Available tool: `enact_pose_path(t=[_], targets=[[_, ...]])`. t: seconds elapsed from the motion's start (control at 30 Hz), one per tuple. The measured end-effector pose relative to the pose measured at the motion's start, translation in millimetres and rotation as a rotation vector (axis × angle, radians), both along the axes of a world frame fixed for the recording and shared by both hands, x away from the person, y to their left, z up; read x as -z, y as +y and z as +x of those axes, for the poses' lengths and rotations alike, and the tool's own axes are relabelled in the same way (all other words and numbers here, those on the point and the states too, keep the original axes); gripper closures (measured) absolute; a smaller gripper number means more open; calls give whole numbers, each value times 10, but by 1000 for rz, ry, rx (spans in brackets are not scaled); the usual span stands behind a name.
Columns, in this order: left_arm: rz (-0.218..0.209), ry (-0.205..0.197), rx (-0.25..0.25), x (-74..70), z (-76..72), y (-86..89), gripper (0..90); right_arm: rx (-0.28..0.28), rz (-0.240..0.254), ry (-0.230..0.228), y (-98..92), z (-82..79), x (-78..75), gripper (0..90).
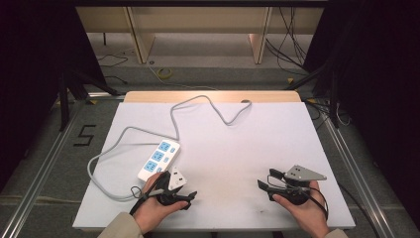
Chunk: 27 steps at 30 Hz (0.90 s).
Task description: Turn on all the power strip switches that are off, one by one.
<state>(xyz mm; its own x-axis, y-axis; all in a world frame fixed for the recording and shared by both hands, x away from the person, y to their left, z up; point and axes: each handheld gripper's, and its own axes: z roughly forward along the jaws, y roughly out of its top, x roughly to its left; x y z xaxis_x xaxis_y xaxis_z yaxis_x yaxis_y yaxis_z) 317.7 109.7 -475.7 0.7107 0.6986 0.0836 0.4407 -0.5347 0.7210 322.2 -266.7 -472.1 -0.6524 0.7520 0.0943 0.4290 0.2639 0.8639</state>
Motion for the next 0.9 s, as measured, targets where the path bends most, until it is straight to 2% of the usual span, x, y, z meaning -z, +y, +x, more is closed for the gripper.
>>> enact_pose_path(t=[0.2,0.33,0.37,0.4,0.43,0.57,0.9], targets=[[6,-4,-31,-48,-2,43,383,-2,0,7,2,-6,2,366],[26,2,-55,-92,-4,87,589,-6,1,2,15,-10,-5,371],[36,3,-56,-105,0,103,589,-6,1,2,17,-11,-7,372],[42,2,-57,-111,2,112,708,-5,2,2,19,-12,-9,372],[53,6,-64,-126,8,134,745,-6,1,3,18,-10,-8,371],[51,14,-83,-147,22,181,869,-3,-2,4,8,-2,-1,369],[44,40,-121,-216,54,267,897,-10,-11,3,33,-20,-8,371]])
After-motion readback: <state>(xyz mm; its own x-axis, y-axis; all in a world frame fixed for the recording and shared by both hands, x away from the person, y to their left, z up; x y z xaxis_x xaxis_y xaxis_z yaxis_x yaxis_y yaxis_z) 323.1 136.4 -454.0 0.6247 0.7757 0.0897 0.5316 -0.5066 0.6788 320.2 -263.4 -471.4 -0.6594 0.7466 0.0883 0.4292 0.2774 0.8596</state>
